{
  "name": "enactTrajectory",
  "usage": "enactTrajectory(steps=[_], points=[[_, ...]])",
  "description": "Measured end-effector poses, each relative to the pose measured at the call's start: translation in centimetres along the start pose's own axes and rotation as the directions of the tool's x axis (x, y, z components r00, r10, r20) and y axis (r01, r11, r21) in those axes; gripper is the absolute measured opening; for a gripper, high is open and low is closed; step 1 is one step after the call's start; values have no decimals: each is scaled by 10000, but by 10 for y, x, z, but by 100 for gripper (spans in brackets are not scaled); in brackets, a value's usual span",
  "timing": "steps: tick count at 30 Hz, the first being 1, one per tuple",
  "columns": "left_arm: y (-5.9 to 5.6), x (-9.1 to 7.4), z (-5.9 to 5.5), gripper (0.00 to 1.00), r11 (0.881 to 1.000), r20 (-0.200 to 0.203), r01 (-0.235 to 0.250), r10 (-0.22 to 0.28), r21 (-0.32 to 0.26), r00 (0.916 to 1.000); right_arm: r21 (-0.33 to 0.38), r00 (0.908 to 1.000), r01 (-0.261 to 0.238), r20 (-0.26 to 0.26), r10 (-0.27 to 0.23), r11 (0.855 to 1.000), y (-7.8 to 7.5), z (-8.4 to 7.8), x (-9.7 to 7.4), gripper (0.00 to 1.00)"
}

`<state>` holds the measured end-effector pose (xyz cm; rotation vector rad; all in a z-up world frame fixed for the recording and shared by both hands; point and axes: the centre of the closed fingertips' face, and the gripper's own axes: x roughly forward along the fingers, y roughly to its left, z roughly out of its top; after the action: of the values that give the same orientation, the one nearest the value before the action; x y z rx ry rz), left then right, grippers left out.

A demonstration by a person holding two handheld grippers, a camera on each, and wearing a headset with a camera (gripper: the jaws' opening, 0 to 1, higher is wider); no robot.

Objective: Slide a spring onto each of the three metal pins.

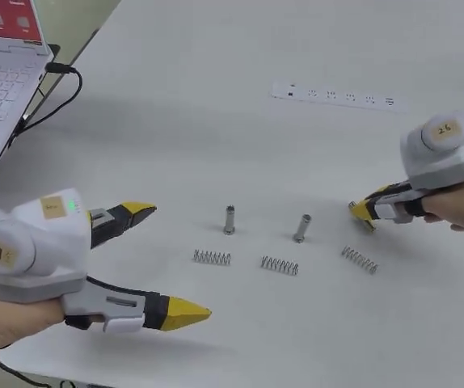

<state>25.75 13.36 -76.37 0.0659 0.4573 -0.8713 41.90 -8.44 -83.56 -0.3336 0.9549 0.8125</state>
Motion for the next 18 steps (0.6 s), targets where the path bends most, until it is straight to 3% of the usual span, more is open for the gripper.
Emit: enactTrajectory(steps=[7,18], points=[[3,-1,-4,98,9999,-19,-112,112,-126,9999,659,9996,-151,-242,167,9977,-5,-2,6,13],[4,-1,-5,98,9997,-57,-152,151,-166,9999,806,9975,-192,-656,246,9966,-3,-3,14,8]])
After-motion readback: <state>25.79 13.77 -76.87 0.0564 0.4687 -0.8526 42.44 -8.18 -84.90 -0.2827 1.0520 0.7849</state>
